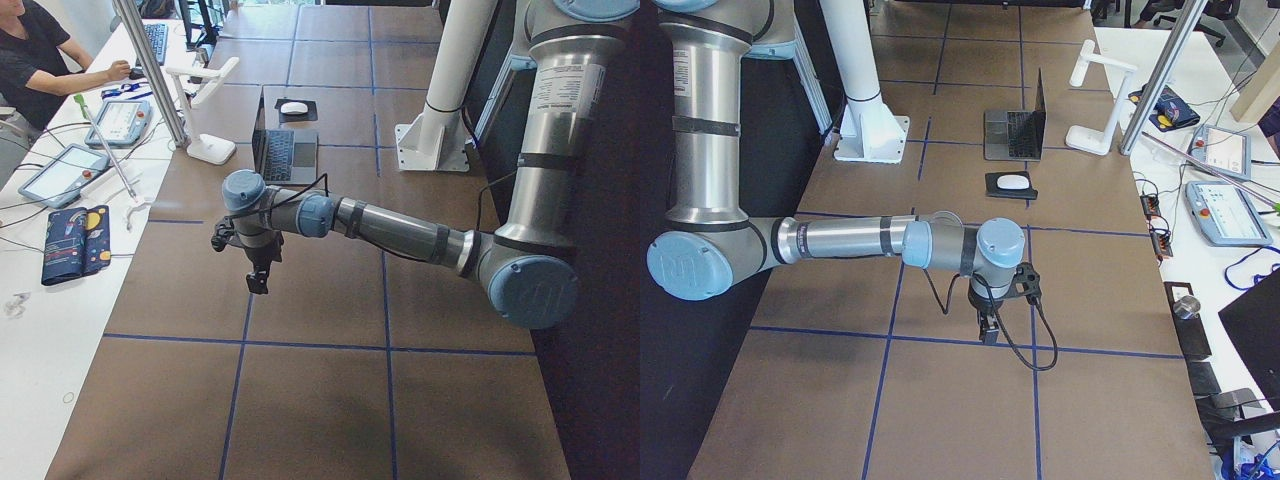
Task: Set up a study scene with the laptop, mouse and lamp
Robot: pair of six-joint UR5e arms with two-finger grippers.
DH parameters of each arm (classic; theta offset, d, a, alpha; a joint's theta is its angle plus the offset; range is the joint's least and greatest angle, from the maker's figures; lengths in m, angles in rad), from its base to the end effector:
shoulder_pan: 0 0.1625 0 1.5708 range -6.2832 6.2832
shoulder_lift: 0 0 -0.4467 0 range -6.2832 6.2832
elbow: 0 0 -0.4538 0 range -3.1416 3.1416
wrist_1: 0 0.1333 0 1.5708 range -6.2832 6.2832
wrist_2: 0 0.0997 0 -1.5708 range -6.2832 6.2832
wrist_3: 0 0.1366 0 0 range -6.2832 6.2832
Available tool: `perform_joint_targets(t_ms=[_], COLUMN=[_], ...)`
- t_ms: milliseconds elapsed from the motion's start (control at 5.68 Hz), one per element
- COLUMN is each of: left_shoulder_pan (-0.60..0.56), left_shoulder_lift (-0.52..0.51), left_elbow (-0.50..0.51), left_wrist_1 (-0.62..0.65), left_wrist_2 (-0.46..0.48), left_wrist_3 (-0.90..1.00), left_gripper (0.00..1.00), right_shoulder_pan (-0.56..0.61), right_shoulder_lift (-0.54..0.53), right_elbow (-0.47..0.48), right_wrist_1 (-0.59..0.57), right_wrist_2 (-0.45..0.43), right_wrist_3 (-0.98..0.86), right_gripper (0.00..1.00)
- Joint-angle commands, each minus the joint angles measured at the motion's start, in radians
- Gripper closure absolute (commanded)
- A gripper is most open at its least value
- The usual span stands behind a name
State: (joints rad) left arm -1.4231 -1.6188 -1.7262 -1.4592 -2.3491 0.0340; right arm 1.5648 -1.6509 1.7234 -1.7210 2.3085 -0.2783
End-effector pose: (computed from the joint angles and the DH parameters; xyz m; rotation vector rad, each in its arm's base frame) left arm 0.0475 -0.5733 0.6047 0.0429 0.7829 0.2080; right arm 0.0384 -0.5087 0.6834 0.0267 -0.7425 -0.2425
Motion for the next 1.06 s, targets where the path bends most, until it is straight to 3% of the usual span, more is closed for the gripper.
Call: perform_joint_targets(t_ms=[0, 352, 881], left_shoulder_pan=[-0.039, -0.039, -0.065], left_shoulder_lift=[0.094, 0.108, 0.106], left_elbow=[-0.012, 0.002, -0.004], left_wrist_1=[0.000, 0.002, -0.019], left_wrist_2=[-0.010, -0.010, -0.001], left_wrist_3=[0.018, 0.017, 0.020], left_gripper=[0.00, 0.00, 0.00], right_shoulder_pan=[0.001, 0.004, 0.003], right_shoulder_lift=[0.008, -0.010, -0.024], right_elbow=[-0.079, -0.009, -0.016], right_wrist_1=[0.111, 0.101, 0.109], right_wrist_2=[0.012, 0.032, 0.017], right_wrist_3=[0.008, 0.010, 0.008], right_gripper=[0.00, 0.00, 0.00])
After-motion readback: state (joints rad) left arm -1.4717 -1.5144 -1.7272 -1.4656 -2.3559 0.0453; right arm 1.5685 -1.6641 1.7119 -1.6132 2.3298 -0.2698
